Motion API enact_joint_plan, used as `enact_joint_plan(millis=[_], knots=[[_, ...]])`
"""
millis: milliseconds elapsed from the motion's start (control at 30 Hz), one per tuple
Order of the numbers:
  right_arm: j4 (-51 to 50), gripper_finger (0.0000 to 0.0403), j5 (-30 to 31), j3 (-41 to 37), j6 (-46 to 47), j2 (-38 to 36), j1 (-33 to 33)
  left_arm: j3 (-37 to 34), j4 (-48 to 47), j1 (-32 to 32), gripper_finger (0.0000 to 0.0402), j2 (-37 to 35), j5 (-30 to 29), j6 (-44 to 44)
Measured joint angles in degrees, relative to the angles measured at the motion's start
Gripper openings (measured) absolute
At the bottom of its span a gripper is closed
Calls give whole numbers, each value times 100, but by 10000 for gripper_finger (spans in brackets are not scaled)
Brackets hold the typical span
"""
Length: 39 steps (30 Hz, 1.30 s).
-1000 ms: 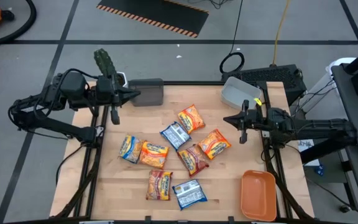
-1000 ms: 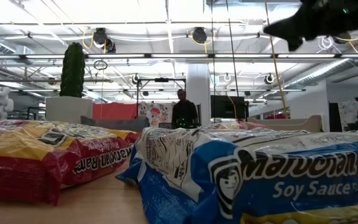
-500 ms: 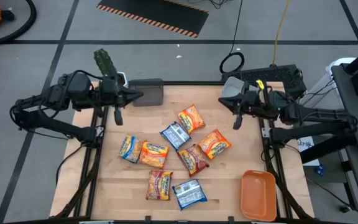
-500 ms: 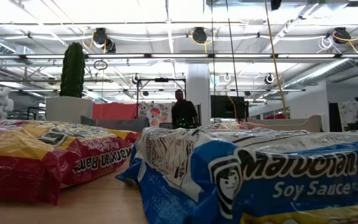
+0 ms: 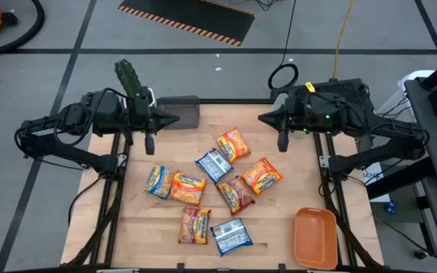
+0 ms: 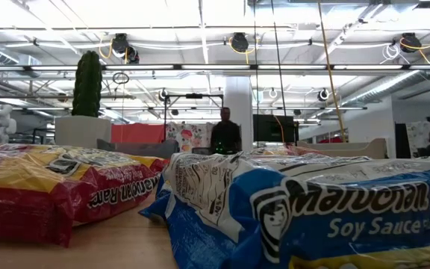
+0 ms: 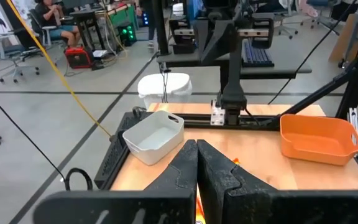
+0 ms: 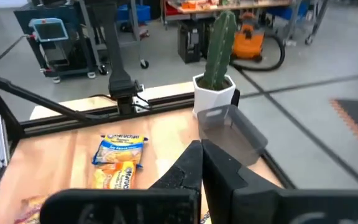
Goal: Sort Maruchan noodles
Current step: Put the left blue noodle pack into the gray bin
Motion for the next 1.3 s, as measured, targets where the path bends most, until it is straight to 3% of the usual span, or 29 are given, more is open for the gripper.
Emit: enact_joint_plan(millis=[233, 367, 500, 1100, 1300], knots=[[-264, 0, -368, 164, 1355, 444, 4, 0, -2, 0, 3, 7, -72, -144], [-639, 0, -937, 164, 1980, 584, 6, 0, -2, 0, 4, 7, -155, -146], [-1216, 0, -1345, 164, 2022, 702, 11, 0, -5, 0, 3, 23, -355, -132], [-2785, 0, -1314, 140, 1557, 771, 6, -2, -7, 0, 3, 610, -546, -316], [-2826, 0, -1321, -377, 1571, 634, 6, -2, -19, -51, 3, 806, -544, -564]])
